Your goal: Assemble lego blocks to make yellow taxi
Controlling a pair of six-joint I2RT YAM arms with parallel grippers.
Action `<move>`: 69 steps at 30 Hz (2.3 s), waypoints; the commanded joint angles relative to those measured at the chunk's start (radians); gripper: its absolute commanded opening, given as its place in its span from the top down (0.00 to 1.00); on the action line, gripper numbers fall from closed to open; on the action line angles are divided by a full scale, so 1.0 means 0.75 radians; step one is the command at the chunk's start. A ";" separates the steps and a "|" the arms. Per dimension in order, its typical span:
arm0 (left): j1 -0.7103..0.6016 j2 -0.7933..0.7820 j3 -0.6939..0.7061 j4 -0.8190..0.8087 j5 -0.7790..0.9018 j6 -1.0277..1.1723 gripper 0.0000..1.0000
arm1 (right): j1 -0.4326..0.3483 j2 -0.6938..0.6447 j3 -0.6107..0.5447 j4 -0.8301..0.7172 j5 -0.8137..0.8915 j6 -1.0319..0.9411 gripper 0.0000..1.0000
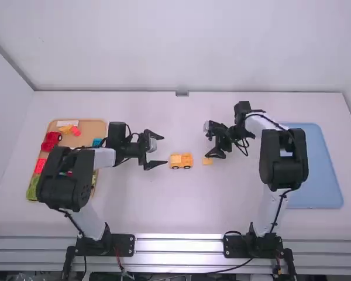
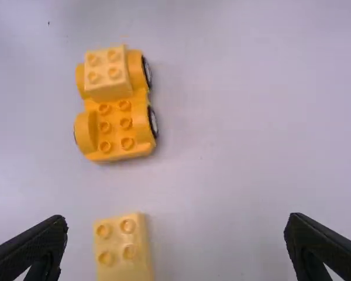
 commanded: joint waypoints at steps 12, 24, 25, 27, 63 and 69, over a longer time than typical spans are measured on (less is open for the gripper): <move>-0.050 0.034 -0.012 0.018 -0.066 0.022 0.01 | -0.060 -0.031 -0.288 0.185 -0.172 -0.137 0.02; -0.050 0.034 -0.012 0.050 -0.064 -0.051 0.01 | -0.135 -0.031 -0.613 0.890 -0.380 0.095 0.05; -0.050 0.034 -0.012 0.076 -0.063 -0.096 0.01 | -0.123 -0.031 -0.618 0.892 -0.370 0.088 0.05; -0.050 0.034 -0.012 0.107 -0.064 -0.153 0.01 | -0.113 -0.031 -0.612 0.870 -0.362 0.074 0.05; -0.125 0.034 -0.012 0.036 -0.104 -0.108 0.01 | -0.087 0.164 -0.361 0.344 -0.232 -0.323 0.58; -0.129 0.034 -0.012 -0.008 -0.133 -0.107 0.01 | -0.086 0.164 -0.361 0.412 -0.213 -0.196 0.79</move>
